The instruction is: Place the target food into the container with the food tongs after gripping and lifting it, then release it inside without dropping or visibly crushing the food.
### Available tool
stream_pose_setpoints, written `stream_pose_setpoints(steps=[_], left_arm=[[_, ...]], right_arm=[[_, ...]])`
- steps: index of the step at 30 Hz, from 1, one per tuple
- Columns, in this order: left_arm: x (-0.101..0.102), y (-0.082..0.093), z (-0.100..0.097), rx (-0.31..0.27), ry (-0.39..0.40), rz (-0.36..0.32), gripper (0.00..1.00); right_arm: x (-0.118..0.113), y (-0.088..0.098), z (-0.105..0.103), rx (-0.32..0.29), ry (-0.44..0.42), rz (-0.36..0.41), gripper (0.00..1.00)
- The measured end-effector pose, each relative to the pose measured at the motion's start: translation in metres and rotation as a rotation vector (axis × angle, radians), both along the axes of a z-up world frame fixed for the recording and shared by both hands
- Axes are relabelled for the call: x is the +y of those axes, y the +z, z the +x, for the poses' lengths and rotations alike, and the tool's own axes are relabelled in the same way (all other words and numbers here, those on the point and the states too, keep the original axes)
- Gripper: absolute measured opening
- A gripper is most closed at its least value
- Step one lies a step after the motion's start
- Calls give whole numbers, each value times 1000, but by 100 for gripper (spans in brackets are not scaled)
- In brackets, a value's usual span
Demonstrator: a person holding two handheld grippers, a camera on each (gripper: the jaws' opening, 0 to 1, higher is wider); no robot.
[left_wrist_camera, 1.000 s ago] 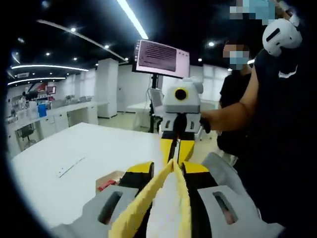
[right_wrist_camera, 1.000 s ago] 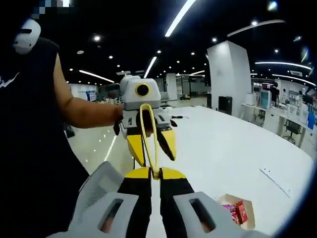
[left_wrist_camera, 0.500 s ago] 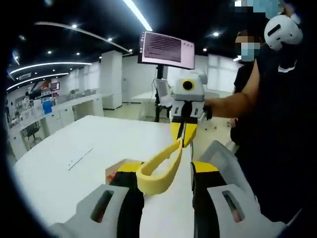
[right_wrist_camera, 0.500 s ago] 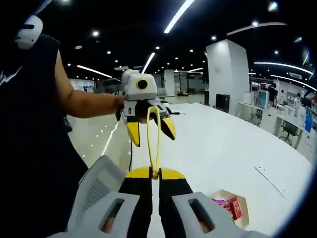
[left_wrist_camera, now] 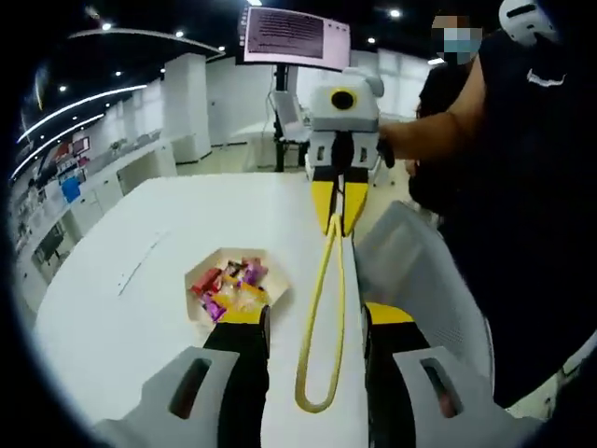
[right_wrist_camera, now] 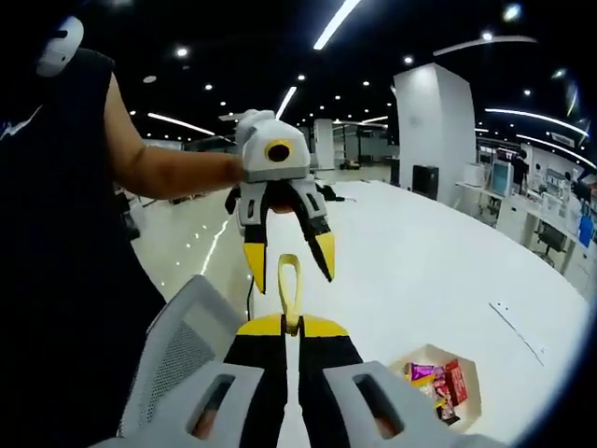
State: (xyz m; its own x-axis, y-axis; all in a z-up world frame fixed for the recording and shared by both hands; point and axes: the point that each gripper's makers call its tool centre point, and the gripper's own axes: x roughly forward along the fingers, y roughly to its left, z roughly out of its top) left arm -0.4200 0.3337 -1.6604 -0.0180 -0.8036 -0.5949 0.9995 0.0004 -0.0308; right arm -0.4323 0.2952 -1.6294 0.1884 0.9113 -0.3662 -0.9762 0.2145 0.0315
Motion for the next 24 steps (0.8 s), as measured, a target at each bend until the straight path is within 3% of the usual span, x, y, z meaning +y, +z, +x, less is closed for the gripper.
stream_pose_setpoints(steps=[3,7,11,12,17,24], left_arm=[[0,-3,0,3,-13,5,16],[-3,-5,-3,-21,-24,22,17],[-3,-15,-6,-98,-63,125,13],[-5,-15,-7,-82,-55,123,13],[-5,-19,-1,-117,-51,117,11],[-5,-34,2,-161,-63,176,12]], right_arm=[[0,-2,1,5,-9,3,1],[-3,-6,1,11,-15,11,1],[-3,-12,-1,16,-2,4,1],[-4,-14,0,6,1,-5,2],[-7,-19,3,-16,-23,19,5],[-8,-36,7,-30,-23,-14,13]])
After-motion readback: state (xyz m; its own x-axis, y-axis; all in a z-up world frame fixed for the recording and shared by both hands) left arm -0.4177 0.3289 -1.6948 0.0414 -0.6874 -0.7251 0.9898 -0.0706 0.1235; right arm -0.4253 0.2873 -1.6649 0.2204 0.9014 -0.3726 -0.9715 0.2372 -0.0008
